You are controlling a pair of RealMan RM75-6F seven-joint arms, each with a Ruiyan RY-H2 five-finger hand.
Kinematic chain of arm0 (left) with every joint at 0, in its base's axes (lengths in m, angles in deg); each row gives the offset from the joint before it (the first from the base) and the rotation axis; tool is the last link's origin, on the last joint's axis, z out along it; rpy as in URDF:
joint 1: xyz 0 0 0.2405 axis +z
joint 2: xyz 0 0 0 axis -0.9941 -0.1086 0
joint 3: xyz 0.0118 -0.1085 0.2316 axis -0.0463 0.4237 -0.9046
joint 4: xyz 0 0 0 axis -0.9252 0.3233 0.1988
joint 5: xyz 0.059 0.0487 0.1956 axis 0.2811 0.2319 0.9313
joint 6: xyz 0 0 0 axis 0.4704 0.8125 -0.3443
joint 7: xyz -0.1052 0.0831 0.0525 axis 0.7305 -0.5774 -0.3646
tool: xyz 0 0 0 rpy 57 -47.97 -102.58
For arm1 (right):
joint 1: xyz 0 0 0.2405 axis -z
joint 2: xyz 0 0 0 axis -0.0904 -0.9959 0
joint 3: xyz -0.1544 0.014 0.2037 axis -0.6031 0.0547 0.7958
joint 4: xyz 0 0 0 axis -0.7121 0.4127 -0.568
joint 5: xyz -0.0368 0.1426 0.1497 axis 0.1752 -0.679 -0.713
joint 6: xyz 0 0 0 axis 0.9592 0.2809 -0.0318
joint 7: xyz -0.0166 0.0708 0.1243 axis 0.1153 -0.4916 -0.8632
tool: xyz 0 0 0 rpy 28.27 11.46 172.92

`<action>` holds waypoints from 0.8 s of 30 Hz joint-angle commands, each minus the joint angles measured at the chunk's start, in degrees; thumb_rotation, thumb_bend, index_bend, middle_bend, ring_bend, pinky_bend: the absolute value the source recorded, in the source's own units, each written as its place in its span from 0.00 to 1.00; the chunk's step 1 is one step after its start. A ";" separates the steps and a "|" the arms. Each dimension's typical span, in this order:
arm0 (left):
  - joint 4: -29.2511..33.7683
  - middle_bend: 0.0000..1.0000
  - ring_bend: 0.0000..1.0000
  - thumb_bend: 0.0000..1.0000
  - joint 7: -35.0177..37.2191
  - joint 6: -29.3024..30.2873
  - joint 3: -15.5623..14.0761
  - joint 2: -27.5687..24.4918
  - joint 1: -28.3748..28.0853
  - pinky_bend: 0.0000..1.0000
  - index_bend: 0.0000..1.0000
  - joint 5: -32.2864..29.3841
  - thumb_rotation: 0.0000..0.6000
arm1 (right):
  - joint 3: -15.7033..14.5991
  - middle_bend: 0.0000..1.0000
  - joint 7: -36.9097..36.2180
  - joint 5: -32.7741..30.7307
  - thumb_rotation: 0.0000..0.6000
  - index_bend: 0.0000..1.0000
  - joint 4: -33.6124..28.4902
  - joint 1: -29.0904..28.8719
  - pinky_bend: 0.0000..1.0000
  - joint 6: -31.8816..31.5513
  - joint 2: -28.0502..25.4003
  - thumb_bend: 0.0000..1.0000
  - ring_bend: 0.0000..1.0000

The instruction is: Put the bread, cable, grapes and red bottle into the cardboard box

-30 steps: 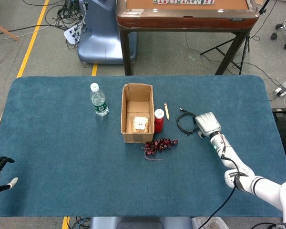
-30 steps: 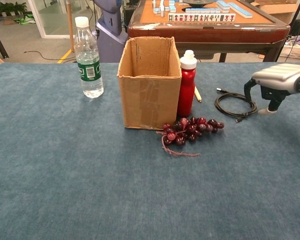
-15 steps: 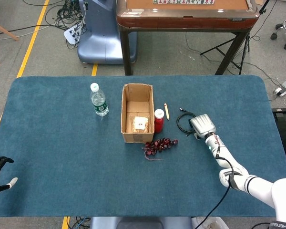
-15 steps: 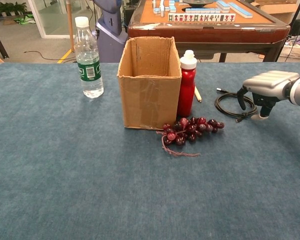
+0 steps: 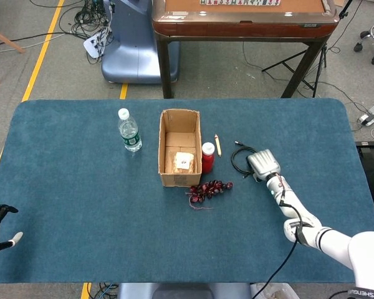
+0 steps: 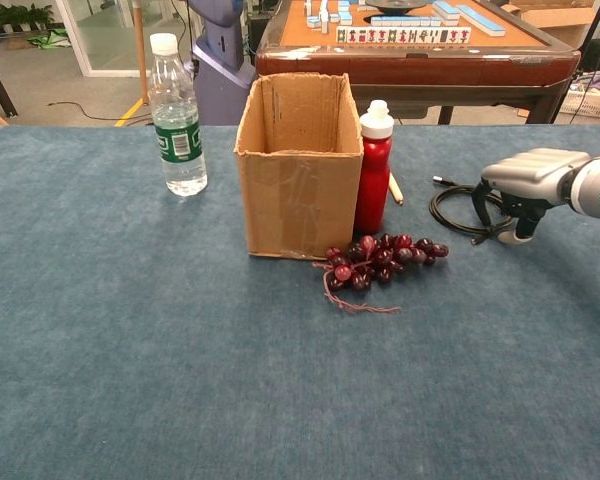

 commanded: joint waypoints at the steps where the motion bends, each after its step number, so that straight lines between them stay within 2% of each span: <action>1: 0.02 0.33 0.27 0.15 0.04 -0.01 0.00 -0.01 0.01 0.54 0.37 -0.01 1.00 | -0.06 1.00 0.04 -0.04 1.00 0.52 0.18 -0.08 0.99 0.09 0.19 0.36 1.00; 8: 0.06 0.33 0.27 0.15 0.16 -0.04 0.02 -0.05 0.02 0.54 0.37 -0.03 1.00 | -0.13 1.00 0.23 -0.27 1.00 0.62 0.37 -0.11 0.99 -0.06 0.44 0.39 1.00; 15: -0.04 0.33 0.27 0.15 0.09 -0.14 0.01 0.00 0.00 0.54 0.37 -0.10 1.00 | -0.10 1.00 0.39 -0.67 1.00 0.69 -0.73 0.20 0.99 -0.63 -0.36 0.42 1.00; 24: -0.20 0.33 0.27 0.15 0.00 -0.34 -0.01 0.09 -0.08 0.54 0.37 -0.15 1.00 | 0.95 1.00 0.32 0.39 1.00 0.70 -8.35 1.84 0.99 -6.08 -6.06 0.43 1.00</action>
